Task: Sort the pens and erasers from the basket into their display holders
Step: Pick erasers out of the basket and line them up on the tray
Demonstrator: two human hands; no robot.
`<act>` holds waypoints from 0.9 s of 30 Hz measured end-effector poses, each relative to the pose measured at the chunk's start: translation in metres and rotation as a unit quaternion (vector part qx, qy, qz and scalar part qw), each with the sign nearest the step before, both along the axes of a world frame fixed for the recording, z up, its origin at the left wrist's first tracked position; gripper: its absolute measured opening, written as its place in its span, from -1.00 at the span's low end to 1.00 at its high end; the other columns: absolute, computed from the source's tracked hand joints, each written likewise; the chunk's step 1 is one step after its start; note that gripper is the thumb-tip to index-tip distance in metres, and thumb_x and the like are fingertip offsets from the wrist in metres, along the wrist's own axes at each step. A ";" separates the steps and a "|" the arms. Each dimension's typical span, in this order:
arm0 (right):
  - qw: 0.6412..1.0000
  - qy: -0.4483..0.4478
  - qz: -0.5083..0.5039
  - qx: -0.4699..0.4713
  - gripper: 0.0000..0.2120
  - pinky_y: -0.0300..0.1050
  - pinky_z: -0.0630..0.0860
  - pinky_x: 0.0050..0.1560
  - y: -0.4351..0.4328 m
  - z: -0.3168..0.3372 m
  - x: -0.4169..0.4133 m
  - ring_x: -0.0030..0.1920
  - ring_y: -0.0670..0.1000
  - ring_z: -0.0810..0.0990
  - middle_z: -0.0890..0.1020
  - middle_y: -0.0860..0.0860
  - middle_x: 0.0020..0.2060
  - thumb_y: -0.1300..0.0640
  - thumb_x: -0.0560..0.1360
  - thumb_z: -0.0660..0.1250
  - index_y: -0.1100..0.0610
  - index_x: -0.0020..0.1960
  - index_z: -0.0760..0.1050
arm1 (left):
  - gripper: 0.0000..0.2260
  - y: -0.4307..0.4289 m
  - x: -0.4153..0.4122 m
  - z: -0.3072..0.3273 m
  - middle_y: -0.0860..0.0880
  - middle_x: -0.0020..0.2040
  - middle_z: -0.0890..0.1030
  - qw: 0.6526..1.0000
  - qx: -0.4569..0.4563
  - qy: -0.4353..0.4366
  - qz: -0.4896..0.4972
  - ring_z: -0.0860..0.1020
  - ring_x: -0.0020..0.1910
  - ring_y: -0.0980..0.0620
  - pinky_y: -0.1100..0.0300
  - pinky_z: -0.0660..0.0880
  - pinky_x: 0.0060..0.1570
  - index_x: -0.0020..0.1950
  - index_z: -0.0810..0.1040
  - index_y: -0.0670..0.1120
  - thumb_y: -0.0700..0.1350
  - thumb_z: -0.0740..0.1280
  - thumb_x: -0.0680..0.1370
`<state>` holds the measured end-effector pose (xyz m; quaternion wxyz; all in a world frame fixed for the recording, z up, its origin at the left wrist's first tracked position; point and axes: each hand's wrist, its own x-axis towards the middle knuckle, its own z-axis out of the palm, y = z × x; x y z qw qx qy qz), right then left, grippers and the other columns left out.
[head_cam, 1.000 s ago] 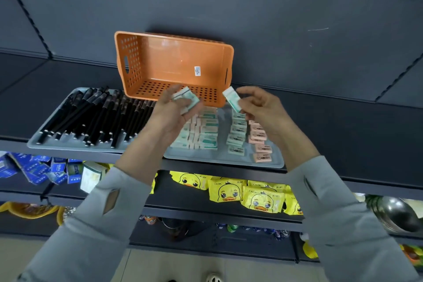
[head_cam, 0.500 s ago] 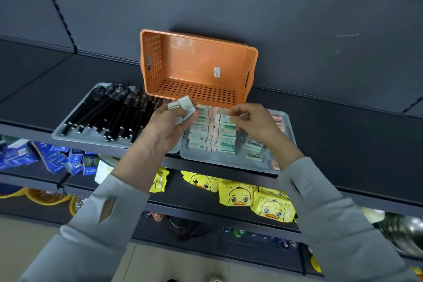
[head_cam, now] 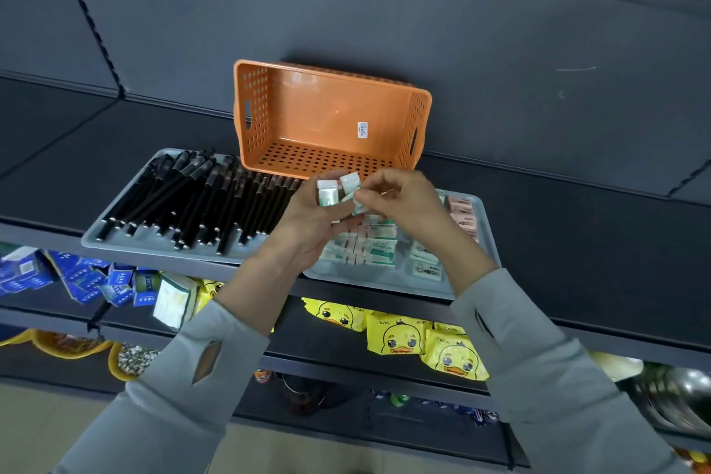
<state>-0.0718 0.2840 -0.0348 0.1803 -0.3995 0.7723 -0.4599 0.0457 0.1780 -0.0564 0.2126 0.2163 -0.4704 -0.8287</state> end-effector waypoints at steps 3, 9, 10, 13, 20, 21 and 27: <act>0.996 -0.086 -0.003 -0.007 -0.90 -0.26 0.57 -0.21 0.003 0.005 -0.002 -0.21 -0.05 0.63 0.66 0.00 -0.15 0.18 0.48 0.46 0.15 -0.02 0.63 | -0.69 0.000 -0.002 0.001 -0.17 0.10 0.63 1.000 0.018 0.014 -0.016 0.64 0.05 -0.13 0.06 0.62 0.01 0.22 0.48 -0.13 -0.42 0.28 0.54; 0.967 -0.245 -0.025 -0.072 -0.93 -0.23 0.60 -0.21 0.006 0.013 -0.007 -0.15 0.05 0.68 0.69 0.18 -0.06 0.27 0.58 0.30 0.27 0.03 0.50 | -0.80 -0.004 -0.007 0.000 -0.24 0.12 0.63 0.996 0.087 -0.013 0.031 0.64 0.08 -0.16 0.14 0.64 -0.12 0.24 0.51 -0.24 -0.28 0.23 0.62; 0.962 -0.258 -0.036 -0.086 -0.95 -0.21 0.60 -0.21 0.007 0.012 -0.009 -0.14 0.06 0.69 0.69 0.17 -0.05 0.27 0.59 0.29 0.26 0.03 0.49 | -0.81 -0.007 -0.007 0.000 -0.23 0.12 0.63 0.997 0.050 -0.039 0.049 0.64 0.06 -0.14 0.15 0.63 -0.10 0.21 0.51 -0.26 -0.27 0.25 0.62; 0.967 -0.233 -0.060 -0.080 -0.94 -0.22 0.58 -0.20 0.013 0.008 -0.019 -0.16 -0.04 0.68 0.71 0.07 -0.09 0.24 0.58 0.32 0.19 0.03 0.55 | -0.89 -0.020 -0.003 -0.001 -0.12 -0.05 0.64 0.967 -0.192 -0.146 0.077 0.61 -0.18 -0.01 0.14 0.57 -0.12 0.08 0.56 -0.18 -0.18 0.29 0.61; 0.974 -0.190 -0.104 -0.062 -0.87 -0.21 0.53 -0.19 0.022 -0.002 -0.030 -0.20 -0.10 0.60 0.68 0.07 -0.10 0.19 0.54 0.39 0.14 0.08 0.62 | -0.74 -0.041 -0.006 -0.007 -0.11 0.21 0.57 0.781 -0.566 -0.262 -0.027 0.52 0.08 -0.10 0.16 0.39 -0.03 0.27 0.59 -0.02 -0.06 0.35 0.58; 0.975 -0.188 -0.105 -0.060 -0.88 -0.21 0.53 -0.19 0.022 -0.002 -0.031 -0.21 -0.10 0.60 0.68 0.06 -0.11 0.20 0.53 0.40 0.13 0.07 0.63 | -0.74 -0.041 -0.009 -0.005 -0.14 0.17 0.59 0.766 -0.592 -0.249 -0.024 0.53 0.02 -0.11 0.15 0.41 -0.07 0.24 0.61 -0.03 -0.04 0.38 0.56; 0.967 -0.222 -0.088 -0.087 -0.80 -0.26 0.59 -0.17 0.028 0.000 -0.030 -0.20 -0.07 0.65 0.71 0.10 -0.10 0.33 0.53 0.36 0.11 0.09 0.62 | -0.67 -0.038 -0.011 -0.009 -0.12 0.07 0.57 0.706 -0.669 -0.229 -0.038 0.54 0.06 -0.09 0.16 0.38 -0.04 0.20 0.62 -0.10 -0.01 0.46 0.49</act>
